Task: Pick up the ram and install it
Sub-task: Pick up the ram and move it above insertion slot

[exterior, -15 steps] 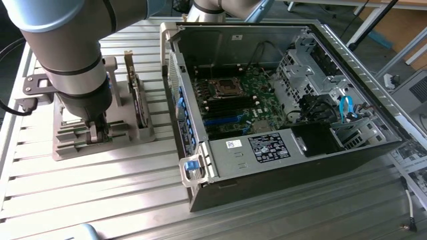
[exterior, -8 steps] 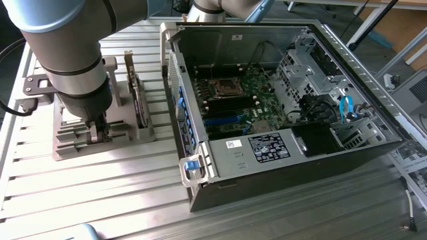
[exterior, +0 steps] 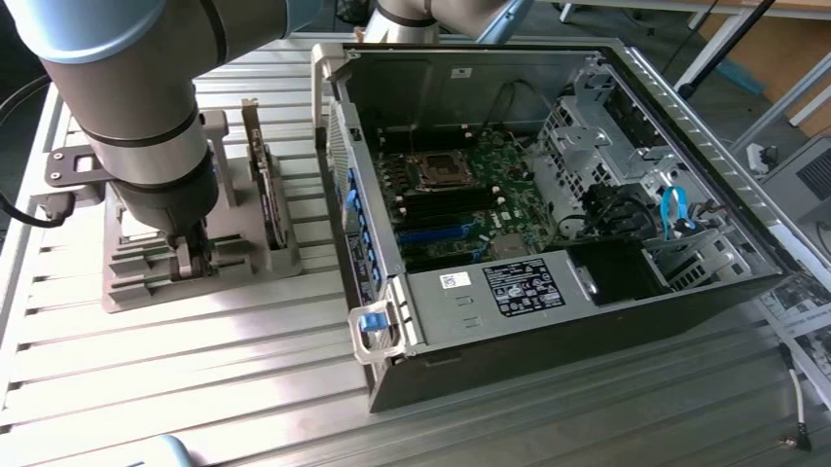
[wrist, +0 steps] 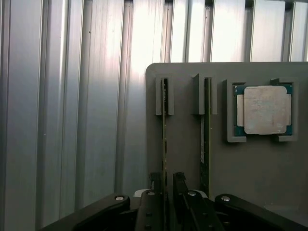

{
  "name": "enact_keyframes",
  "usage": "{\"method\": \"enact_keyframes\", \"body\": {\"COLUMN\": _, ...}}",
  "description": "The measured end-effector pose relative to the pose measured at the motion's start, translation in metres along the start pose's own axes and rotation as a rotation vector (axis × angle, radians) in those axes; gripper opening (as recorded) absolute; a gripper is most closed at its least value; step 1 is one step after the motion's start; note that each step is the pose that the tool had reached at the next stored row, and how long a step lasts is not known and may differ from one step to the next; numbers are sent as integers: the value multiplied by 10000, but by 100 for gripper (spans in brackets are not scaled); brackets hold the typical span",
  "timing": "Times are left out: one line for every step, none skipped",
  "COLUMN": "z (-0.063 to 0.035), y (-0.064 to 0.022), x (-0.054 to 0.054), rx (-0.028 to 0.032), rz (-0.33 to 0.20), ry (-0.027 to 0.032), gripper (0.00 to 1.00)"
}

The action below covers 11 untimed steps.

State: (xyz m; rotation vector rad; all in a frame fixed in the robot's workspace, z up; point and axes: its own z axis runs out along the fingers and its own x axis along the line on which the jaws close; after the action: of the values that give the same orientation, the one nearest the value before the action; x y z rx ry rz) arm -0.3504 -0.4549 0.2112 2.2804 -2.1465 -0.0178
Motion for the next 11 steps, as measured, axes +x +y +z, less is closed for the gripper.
{"method": "enact_keyframes", "body": {"z": 2, "y": -1, "x": -1, "rx": 2, "rz": 1, "ry": 0, "gripper": 24}}
{"method": "enact_keyframes", "body": {"z": 2, "y": -3, "x": -1, "rx": 3, "rz": 2, "ry": 0, "gripper": 24}}
{"method": "enact_keyframes", "body": {"z": 1, "y": -4, "x": 0, "rx": 1, "rz": 1, "ry": 1, "gripper": 24}}
{"method": "enact_keyframes", "body": {"z": 0, "y": -6, "x": 0, "rx": 0, "rz": 0, "ry": 1, "gripper": 24}}
{"method": "enact_keyframes", "body": {"z": 0, "y": -10, "x": 0, "rx": 1, "rz": -1, "ry": 1, "gripper": 24}}
{"method": "enact_keyframes", "body": {"z": 0, "y": -13, "x": 1, "rx": 1, "rz": -1, "ry": 1, "gripper": 24}}
{"method": "enact_keyframes", "body": {"z": 0, "y": -15, "x": 1, "rx": 1, "rz": 0, "ry": 1, "gripper": 24}}
{"method": "enact_keyframes", "body": {"z": 0, "y": -17, "x": 1, "rx": 0, "rz": -1, "ry": 1, "gripper": 24}}
{"method": "enact_keyframes", "body": {"z": 0, "y": -18, "x": 1, "rx": 0, "rz": 1, "ry": 2, "gripper": 24}}
{"method": "enact_keyframes", "body": {"z": 0, "y": -21, "x": 1, "rx": 0, "rz": 0, "ry": 2, "gripper": 24}}
{"method": "enact_keyframes", "body": {"z": 0, "y": -24, "x": 1, "rx": 0, "rz": 0, "ry": 1, "gripper": 24}}
